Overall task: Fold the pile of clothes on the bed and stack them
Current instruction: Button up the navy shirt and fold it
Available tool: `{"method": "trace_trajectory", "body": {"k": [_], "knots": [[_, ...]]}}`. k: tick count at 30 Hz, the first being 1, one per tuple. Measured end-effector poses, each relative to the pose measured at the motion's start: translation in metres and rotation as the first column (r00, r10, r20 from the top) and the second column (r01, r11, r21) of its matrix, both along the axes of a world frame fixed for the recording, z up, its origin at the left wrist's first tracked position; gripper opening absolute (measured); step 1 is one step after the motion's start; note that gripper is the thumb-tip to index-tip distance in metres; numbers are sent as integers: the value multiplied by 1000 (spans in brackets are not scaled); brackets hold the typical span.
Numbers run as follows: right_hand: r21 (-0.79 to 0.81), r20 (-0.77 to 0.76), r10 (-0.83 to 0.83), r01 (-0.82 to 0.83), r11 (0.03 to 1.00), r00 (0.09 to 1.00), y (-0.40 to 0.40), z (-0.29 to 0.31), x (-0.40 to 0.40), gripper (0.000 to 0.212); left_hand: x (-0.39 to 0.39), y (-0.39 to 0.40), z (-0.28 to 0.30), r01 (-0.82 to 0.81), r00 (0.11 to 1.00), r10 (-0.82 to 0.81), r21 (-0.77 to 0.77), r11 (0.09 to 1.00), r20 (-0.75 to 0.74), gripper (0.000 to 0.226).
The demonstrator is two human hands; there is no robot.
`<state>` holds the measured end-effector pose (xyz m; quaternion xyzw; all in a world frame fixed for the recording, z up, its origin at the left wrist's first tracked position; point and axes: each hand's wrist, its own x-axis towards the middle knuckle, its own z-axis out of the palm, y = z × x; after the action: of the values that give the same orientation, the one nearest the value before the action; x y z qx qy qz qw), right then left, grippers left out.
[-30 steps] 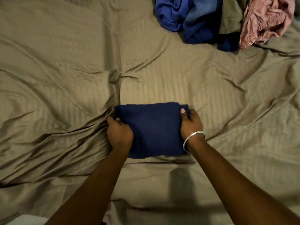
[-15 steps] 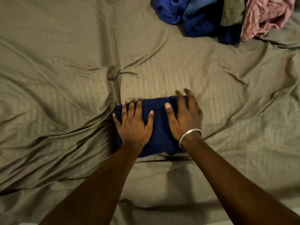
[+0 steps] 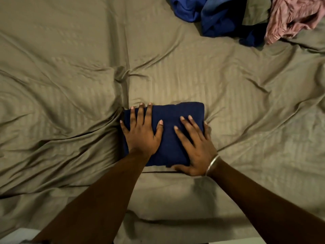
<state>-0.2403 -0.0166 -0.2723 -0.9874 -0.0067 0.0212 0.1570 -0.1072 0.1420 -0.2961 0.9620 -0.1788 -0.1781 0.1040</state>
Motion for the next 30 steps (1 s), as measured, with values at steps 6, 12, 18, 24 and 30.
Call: {"method": "trace_trajectory", "body": {"k": [6, 12, 18, 24, 30], "knots": [[25, -196, -29, 34, 999, 980, -15, -23, -11, 104, -5, 6, 5, -88, 995, 96, -173, 981, 39, 68], [545, -206, -667, 650, 530, 716, -4, 10, -5, 90, -38, 26, 30, -705, 709, 623, -332, 627, -330, 91], [462, -670, -631, 885, 58, 391, -6, 24, 38, 65, -21, 35, 38, -934, 338, 519, -213, 286, -785, 81], [530, -699, -581, 847, -30, 416, 6, 37, 42, 46, -10, 36, 55, -928, 349, 541, -203, 311, -765, 63], [636, -670, -615, 749, -186, 417, 32, 54, 23, 33, -25, 49, 66, -937, 318, 663, -117, 331, -678, 59]]}}
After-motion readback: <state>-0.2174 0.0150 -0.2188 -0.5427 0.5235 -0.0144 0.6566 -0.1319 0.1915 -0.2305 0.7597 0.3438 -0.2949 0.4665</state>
